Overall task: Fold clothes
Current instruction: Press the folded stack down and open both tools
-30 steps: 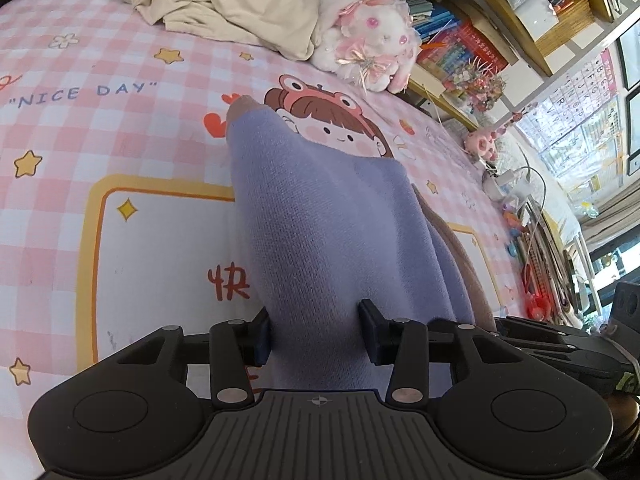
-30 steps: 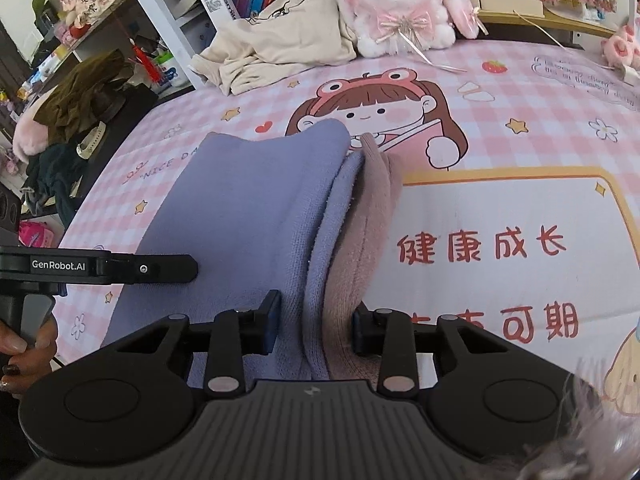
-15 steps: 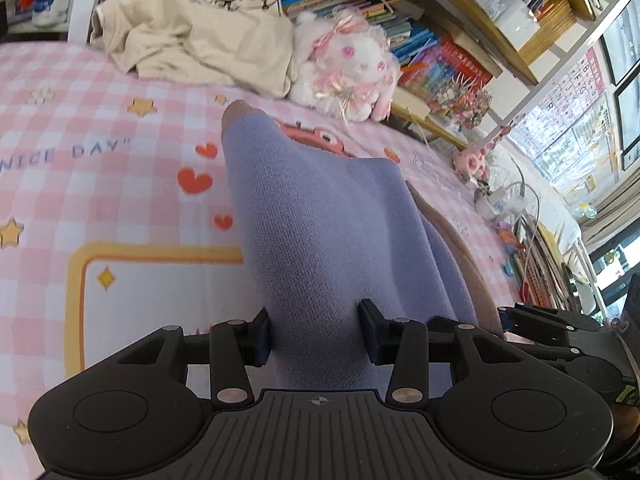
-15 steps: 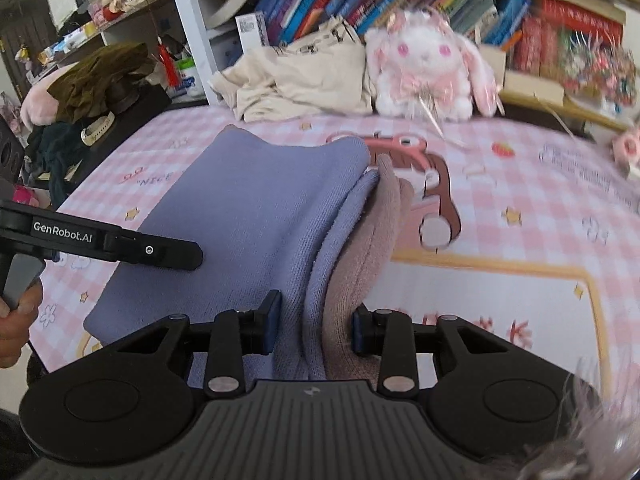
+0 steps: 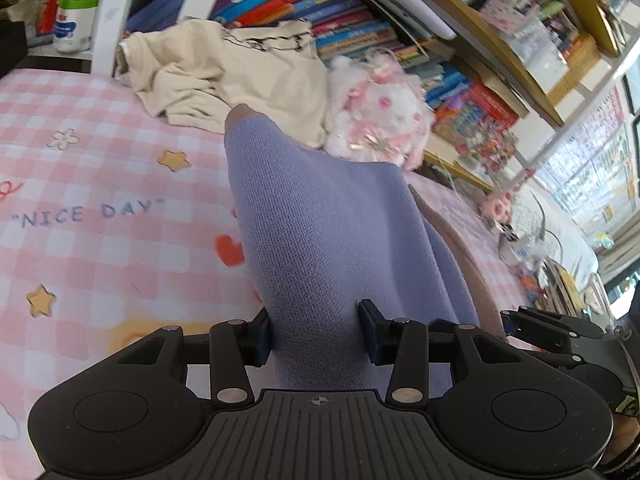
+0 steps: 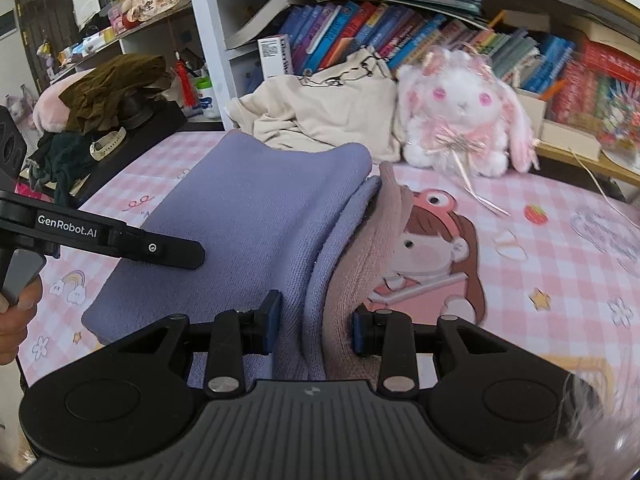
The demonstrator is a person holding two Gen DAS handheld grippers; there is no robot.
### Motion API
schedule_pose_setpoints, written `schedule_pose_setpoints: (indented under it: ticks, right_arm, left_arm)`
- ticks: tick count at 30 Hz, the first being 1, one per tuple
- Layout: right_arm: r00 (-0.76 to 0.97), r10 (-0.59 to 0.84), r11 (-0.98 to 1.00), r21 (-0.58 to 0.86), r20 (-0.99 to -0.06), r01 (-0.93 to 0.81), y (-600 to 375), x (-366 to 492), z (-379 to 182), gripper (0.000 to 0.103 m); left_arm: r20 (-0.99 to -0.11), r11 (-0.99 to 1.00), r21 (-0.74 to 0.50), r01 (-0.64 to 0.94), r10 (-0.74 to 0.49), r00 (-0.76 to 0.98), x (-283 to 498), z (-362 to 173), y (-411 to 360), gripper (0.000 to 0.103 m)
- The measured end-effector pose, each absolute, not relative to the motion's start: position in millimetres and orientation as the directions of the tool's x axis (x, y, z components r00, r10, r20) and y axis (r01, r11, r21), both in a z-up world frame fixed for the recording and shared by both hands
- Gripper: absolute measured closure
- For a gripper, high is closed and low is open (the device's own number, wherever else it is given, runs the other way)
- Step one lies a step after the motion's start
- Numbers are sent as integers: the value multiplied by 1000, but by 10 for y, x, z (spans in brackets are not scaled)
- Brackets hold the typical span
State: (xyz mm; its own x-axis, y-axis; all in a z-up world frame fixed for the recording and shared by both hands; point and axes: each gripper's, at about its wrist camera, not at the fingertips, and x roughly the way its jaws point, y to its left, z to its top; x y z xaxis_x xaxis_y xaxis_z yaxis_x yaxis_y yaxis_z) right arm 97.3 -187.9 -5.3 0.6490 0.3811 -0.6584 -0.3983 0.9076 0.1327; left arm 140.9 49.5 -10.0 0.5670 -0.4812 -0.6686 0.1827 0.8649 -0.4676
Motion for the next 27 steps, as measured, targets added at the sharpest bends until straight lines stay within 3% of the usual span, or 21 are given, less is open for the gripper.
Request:
schedule_pose_setpoints:
  ticks: [7, 13, 27]
  right_arm:
    - [648, 390, 902, 129, -655, -413, -1448, 1338, -138, 71]
    - [664, 378, 907, 113, -645, -406, -1126, 1613, -215, 71]
    - [687, 313, 944, 133, -656, -303, -780, 2126, -399, 71]
  left_arm:
    - [-671, 872, -466, 150, -459, 583, 1735, -182, 906, 61]
    - [-647, 831, -552, 72, -481, 592, 2078, -367, 1286, 61]
    - [-659, 846, -517, 131, -491, 569, 2746, -501, 1521, 61]
